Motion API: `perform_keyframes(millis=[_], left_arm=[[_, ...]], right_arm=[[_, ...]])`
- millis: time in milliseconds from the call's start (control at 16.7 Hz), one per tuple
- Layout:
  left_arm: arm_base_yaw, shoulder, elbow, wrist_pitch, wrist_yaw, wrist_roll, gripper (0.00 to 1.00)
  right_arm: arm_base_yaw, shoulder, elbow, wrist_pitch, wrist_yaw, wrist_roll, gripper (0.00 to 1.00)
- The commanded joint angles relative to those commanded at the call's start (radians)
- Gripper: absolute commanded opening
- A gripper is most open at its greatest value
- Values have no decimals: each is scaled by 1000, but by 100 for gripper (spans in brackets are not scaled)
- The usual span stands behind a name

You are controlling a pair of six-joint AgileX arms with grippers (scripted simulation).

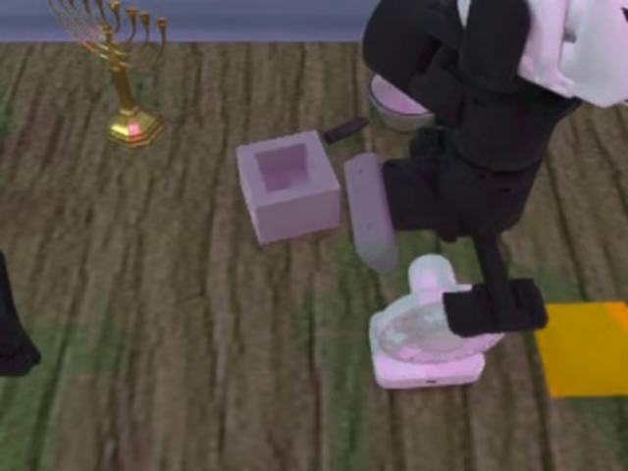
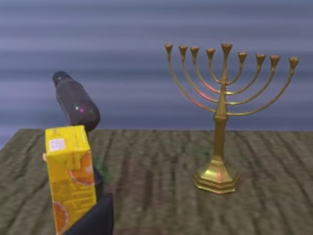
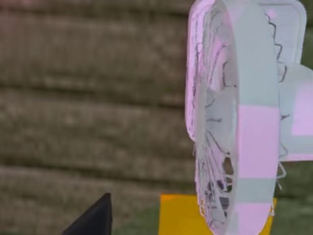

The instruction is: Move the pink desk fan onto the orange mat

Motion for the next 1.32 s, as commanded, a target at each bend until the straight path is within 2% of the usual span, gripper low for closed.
perform_keyframes(millis=[240, 600, 840, 1320], left_arm=[[0, 0, 0, 0, 0, 0, 100], [0, 0, 0, 0, 0, 0, 100], [0, 0, 0, 0, 0, 0, 100], [0, 0, 0, 0, 0, 0, 100]], right_arm=[[-2, -2, -20, 20, 0, -1, 100], [2, 4, -179, 185, 0, 2, 100], [2, 5, -191, 196, 0, 2, 100], [2, 5, -191, 196, 0, 2, 40]])
